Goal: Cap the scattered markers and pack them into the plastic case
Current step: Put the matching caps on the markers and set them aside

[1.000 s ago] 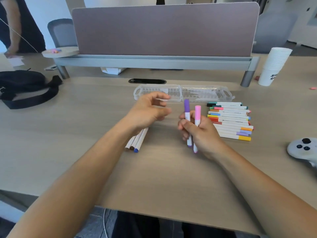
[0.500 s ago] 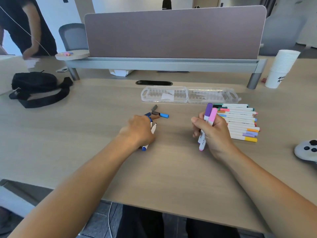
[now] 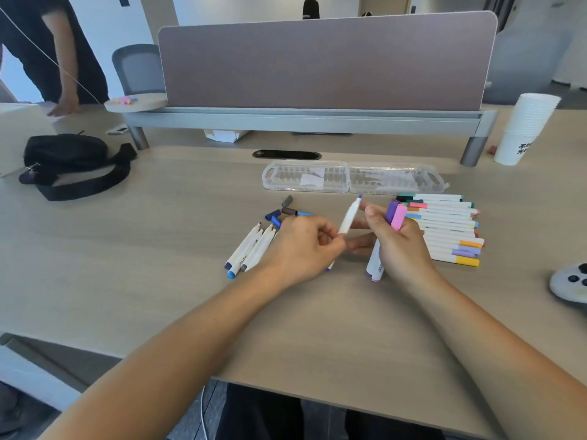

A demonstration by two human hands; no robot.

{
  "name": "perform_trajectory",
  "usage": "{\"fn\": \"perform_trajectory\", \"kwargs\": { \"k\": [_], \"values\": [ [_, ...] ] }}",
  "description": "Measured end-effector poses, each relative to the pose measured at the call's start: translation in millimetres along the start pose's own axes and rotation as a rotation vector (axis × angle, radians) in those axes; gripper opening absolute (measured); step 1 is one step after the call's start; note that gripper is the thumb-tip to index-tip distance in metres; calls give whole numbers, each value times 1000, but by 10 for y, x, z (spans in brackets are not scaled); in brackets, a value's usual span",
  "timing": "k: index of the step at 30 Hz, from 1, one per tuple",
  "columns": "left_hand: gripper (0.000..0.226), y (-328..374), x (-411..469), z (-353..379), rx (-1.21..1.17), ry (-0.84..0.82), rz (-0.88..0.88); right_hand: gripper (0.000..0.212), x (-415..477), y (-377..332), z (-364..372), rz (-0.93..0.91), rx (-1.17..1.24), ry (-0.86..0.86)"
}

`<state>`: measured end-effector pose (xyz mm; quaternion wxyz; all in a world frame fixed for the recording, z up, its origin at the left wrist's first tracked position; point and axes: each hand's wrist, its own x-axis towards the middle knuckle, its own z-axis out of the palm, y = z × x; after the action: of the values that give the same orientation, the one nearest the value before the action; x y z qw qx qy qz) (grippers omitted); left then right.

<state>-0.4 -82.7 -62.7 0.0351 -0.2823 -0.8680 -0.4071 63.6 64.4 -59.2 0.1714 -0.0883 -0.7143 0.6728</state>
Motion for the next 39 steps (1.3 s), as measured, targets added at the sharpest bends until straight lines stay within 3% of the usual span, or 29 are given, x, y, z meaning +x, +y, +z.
{"fn": "perform_trajectory", "kwargs": {
  "k": [5, 8, 13, 17, 21, 33, 39],
  "values": [
    [24, -44, 44, 94, 61, -80, 151, 24, 3, -6, -29, -52, -280, -16],
    [22, -131, 93, -97, 234, -255, 236, 22, 18, 12, -32, -40, -234, -34],
    [26, -631, 509, -461, 574, -36, -8, 19, 70, 29, -48, -39, -90, -33],
    [45, -726, 684, -421, 715, -80, -234, 17, 62, 30, -42, -46, -75, -40],
    [52, -652, 758, -339, 809, -94, -290, 17, 59, 46, -51, -46, -85, -53],
    [35, -518, 899, -290, 788, -109, -315, 20, 83, 77, -57, -37, -83, -50],
    [26, -386, 891, -384, 540, -45, -289, 19, 86, 77, -69, -42, -66, -42]
  ]
}}
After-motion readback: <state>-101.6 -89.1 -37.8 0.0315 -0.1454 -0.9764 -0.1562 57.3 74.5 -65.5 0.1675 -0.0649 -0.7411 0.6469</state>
